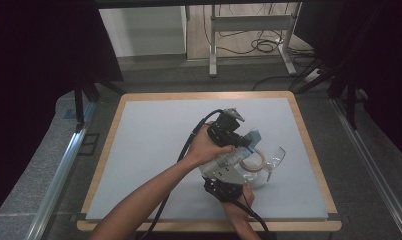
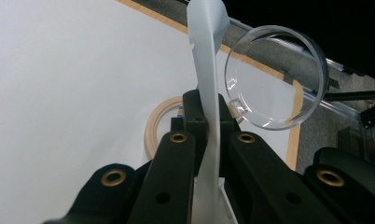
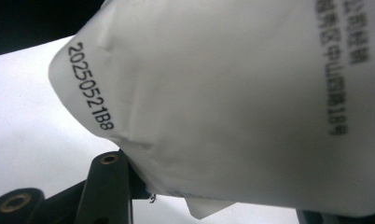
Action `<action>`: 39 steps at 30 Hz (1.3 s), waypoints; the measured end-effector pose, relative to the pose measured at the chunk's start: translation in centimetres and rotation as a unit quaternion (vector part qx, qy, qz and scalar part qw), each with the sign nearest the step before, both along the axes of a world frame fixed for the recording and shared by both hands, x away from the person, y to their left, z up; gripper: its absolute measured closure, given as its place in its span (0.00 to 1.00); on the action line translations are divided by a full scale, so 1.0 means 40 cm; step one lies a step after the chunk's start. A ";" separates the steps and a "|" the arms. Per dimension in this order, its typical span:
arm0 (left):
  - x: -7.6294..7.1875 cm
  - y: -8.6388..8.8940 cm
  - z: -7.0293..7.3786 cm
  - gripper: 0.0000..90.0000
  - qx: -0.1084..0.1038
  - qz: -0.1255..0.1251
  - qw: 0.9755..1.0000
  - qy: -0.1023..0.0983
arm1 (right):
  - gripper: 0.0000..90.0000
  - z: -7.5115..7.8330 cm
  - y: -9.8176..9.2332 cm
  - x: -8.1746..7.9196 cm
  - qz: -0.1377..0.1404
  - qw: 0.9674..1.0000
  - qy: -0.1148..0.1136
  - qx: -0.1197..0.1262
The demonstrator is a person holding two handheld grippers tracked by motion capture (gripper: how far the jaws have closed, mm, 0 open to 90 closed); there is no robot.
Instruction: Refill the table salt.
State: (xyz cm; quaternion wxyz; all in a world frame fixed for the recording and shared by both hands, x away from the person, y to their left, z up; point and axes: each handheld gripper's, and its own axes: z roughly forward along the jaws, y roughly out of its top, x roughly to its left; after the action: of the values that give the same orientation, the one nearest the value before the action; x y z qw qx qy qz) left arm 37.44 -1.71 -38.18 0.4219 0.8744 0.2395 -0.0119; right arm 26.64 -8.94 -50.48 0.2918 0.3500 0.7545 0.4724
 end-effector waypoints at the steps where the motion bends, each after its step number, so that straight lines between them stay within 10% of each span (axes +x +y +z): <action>1: 0.002 0.000 0.000 1.00 0.000 -0.001 1.000 0.001 | 0.54 0.000 0.001 0.000 -0.001 1.000 0.000 0.001; 39: 0.016 -0.014 -0.001 1.00 0.030 -0.016 0.999 -0.003 | 0.55 -0.011 0.011 0.020 -0.023 0.999 0.005 0.035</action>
State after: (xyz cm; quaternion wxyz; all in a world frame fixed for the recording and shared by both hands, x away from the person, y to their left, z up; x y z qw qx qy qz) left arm 38.08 -2.28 -38.21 0.3961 0.8904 0.2242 -0.0086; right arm 27.43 -8.50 -50.90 0.2866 0.3789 0.7309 0.4899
